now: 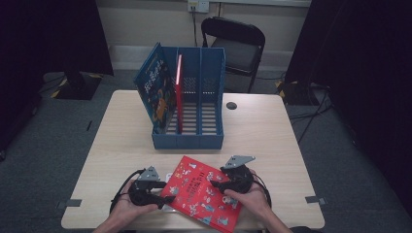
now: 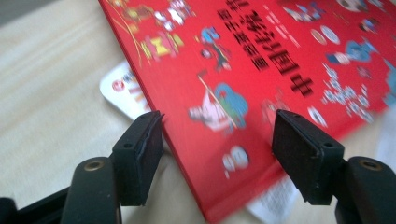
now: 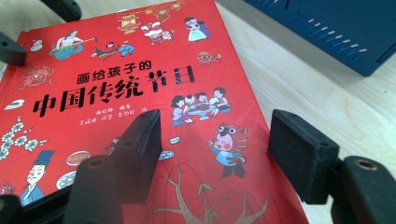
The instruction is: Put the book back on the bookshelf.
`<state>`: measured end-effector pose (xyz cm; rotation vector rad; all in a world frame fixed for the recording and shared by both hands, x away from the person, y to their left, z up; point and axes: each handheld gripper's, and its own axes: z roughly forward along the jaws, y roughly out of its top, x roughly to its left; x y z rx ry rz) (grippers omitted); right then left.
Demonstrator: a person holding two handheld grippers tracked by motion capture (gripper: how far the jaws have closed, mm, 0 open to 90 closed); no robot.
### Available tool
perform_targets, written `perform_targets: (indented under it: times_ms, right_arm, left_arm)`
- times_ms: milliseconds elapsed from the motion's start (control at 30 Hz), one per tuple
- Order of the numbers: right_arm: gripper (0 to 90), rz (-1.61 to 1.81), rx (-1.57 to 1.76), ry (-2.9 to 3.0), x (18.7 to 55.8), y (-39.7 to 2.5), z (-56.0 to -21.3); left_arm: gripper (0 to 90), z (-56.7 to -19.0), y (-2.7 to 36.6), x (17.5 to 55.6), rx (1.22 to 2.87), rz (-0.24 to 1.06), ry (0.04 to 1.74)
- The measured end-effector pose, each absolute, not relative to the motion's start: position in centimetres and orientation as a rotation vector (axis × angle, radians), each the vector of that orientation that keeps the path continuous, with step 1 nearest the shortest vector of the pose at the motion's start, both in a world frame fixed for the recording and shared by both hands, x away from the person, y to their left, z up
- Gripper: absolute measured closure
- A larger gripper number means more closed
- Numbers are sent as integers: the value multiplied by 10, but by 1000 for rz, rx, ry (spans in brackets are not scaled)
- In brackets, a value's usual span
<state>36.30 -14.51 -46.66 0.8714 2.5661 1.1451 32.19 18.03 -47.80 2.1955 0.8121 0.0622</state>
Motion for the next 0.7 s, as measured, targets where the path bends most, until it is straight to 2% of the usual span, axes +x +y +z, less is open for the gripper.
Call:
perform_targets:
  times_ms: [400, 633, 700]
  right_arm:
    - [335, 1146, 866, 2568, 362, -145, -467]
    - [336, 1149, 866, 2573, 362, -146, -467]
    - [335, 1143, 864, 2572, 362, -145, -467]
  left_arm:
    - [336, -478, 179, 323, 2205, 51, 792]
    - [317, -481, 184, 327, 2213, -29, 795]
    - [323, -479, 182, 326, 2228, -6, 793]
